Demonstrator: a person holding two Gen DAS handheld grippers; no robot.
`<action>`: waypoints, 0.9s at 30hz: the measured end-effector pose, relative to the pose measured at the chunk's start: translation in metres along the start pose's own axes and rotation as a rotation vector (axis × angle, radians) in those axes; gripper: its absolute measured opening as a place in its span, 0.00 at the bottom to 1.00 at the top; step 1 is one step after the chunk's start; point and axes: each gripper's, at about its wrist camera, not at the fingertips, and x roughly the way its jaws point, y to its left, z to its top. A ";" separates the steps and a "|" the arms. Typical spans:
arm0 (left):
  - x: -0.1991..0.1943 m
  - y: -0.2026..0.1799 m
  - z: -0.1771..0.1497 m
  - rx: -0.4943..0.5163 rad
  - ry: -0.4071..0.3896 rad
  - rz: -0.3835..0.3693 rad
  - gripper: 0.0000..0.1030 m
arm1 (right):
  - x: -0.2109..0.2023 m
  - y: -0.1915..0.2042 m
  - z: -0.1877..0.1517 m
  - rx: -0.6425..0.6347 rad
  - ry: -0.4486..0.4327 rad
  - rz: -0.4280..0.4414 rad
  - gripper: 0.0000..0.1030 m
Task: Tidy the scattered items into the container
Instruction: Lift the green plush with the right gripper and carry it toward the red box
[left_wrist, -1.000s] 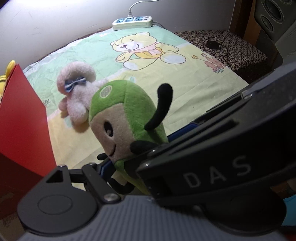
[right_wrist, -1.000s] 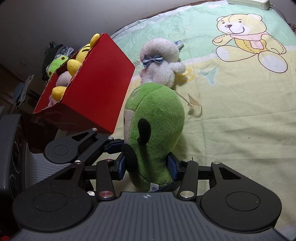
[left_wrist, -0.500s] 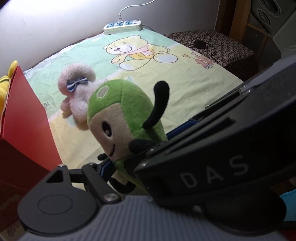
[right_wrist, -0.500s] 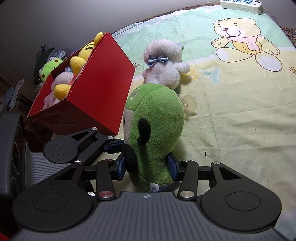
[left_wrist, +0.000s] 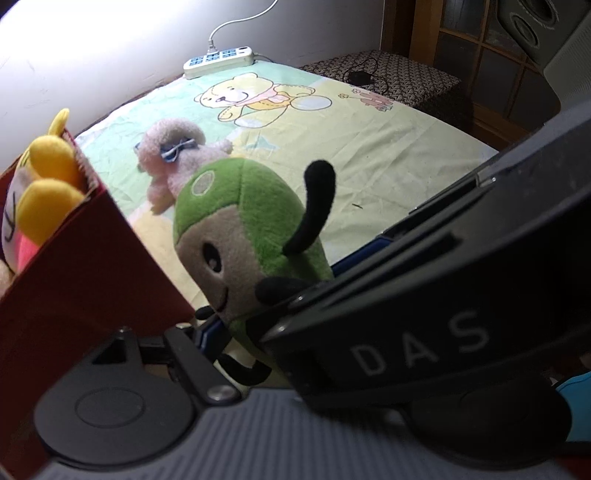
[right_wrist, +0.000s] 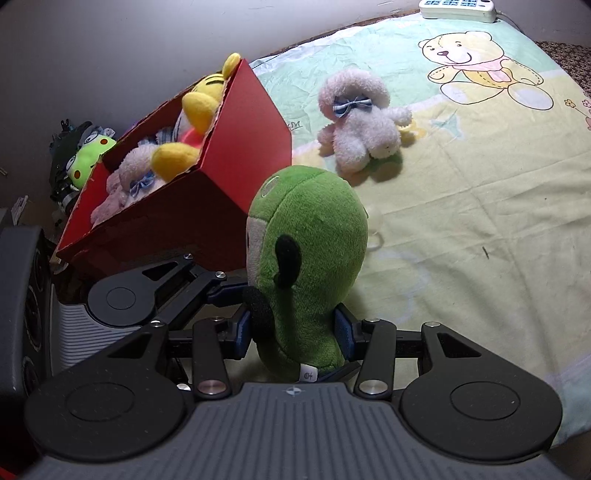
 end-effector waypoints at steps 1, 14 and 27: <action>-0.004 0.002 -0.006 -0.001 -0.003 0.000 0.77 | 0.002 0.006 -0.003 -0.001 -0.001 -0.002 0.47; -0.054 0.027 -0.071 -0.044 -0.021 0.035 0.77 | 0.019 0.078 -0.035 -0.062 0.013 0.013 0.47; -0.100 0.044 -0.121 -0.161 -0.044 0.135 0.77 | 0.032 0.136 -0.051 -0.177 0.050 0.084 0.47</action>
